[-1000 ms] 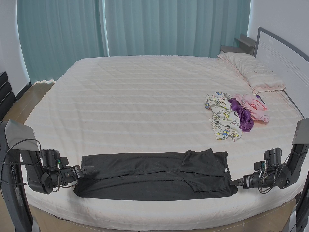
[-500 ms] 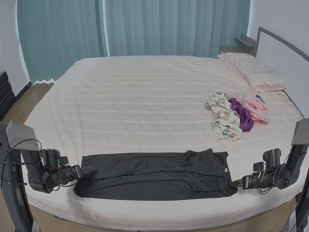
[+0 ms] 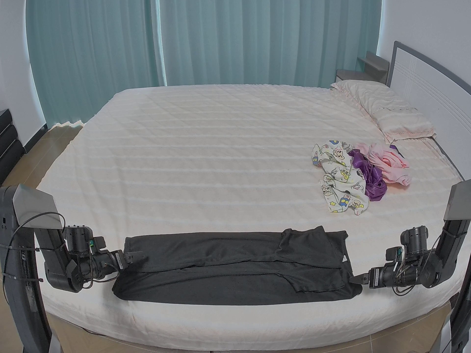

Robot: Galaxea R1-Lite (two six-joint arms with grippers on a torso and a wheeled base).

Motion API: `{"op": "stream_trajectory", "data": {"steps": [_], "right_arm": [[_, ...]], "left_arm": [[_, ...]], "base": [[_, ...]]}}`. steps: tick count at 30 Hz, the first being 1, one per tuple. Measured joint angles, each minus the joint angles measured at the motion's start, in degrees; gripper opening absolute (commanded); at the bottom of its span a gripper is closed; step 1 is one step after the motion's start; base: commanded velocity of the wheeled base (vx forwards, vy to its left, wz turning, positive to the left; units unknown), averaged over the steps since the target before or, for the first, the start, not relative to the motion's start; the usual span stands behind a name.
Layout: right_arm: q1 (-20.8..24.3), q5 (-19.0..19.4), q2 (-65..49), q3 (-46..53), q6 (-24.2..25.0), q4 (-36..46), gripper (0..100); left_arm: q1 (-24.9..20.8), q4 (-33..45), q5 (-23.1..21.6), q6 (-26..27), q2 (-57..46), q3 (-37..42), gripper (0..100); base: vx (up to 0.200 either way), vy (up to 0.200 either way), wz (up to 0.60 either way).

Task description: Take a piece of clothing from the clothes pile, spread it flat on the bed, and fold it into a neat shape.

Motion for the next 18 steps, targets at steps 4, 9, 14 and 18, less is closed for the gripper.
{"op": "stream_trajectory", "data": {"steps": [4, 9, 14, 18], "right_arm": [[0.13, 0.0, 0.11, 0.0, -0.02, 0.0, 100], [0.22, 0.0, 0.23, 0.0, -0.02, 0.0, 100], [0.24, -0.02, 0.34, 0.0, 0.0, 0.0, 100], [0.33, -0.06, 0.52, 0.0, -0.02, 0.0, 100]], "left_arm": [[-0.55, -0.07, -0.22, 0.46, 0.55, -0.43, 100], [-0.66, -0.21, -1.45, 0.72, 0.96, -0.57, 100], [-0.69, -0.38, -4.44, 0.74, 1.1, -0.62, 100], [-0.69, -0.6, -6.31, 0.74, 1.07, -0.33, 100]], "base": [[0.0, 0.0, 0.0], [0.0, 0.0, 0.0], [0.0, 0.0, 0.0], [0.0, 0.0, 0.0]]}}
